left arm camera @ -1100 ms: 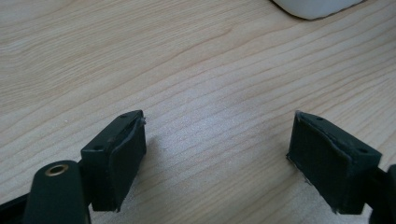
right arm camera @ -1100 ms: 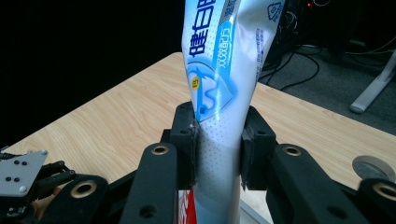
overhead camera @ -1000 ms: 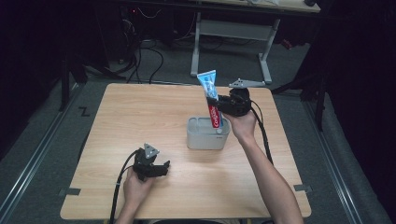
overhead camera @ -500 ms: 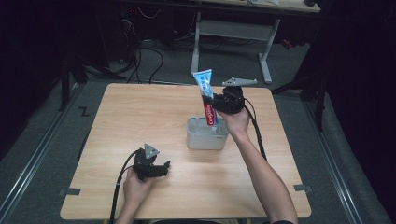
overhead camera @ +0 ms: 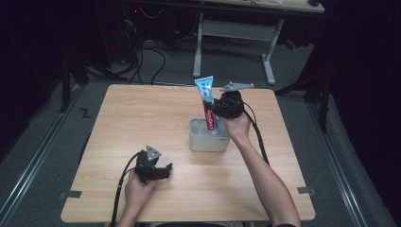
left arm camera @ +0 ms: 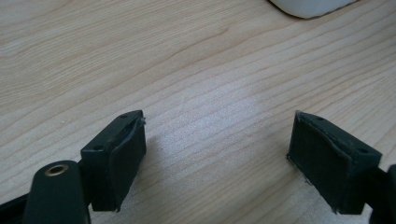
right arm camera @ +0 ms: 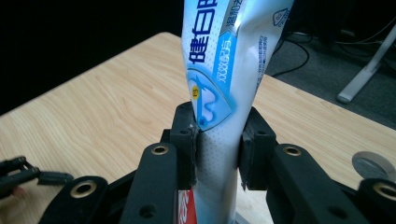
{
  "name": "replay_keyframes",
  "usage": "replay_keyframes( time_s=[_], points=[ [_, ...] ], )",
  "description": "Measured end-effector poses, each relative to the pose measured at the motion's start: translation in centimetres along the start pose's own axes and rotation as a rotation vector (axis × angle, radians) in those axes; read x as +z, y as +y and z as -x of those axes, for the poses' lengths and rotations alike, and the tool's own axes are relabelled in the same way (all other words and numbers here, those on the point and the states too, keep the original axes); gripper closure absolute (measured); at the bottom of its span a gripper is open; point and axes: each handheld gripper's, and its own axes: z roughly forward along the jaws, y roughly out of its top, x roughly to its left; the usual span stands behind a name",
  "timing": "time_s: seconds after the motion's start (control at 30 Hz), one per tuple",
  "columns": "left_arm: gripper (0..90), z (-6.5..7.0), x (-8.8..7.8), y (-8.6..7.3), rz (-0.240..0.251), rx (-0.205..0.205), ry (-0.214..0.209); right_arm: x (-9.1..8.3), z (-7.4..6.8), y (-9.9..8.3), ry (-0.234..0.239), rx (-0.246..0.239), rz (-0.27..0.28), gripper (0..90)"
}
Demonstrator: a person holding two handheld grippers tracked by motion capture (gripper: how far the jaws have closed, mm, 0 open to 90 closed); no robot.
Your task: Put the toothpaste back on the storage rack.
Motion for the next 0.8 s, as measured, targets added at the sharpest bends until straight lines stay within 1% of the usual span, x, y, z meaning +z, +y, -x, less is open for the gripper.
replay_keyframes(
  time_s=[0.03, 0.27, 0.4, 0.47, 0.63, 0.8],
  points=[
    [19.3, 0.0, 0.0, 0.0, 0.000, 0.001, 0.000, -0.1, 0.0, -0.1, -0.003, -0.009, -0.009, 71.0],
    [19.2, 0.0, 0.0, 0.0, -0.001, 0.002, 0.000, -0.2, 0.1, -0.4, 0.007, -0.006, -0.014, 70.9],
    [19.2, 0.0, 0.0, 0.0, -0.001, 0.002, 0.000, -0.1, 0.1, -0.8, 0.014, -0.002, -0.024, 70.9],
    [19.2, 0.0, 0.0, 0.0, -0.001, 0.002, 0.000, -0.1, -0.2, -1.1, 0.009, -0.015, -0.032, 70.9],
    [19.2, 0.0, 0.0, 0.0, -0.001, 0.002, 0.000, 0.2, -0.4, -1.6, 0.015, -0.021, -0.041, 71.0],
    [19.3, 0.0, 0.0, 0.0, -0.001, 0.001, 0.000, 0.4, -0.4, -2.1, 0.022, -0.014, -0.048, 71.0]
  ],
)
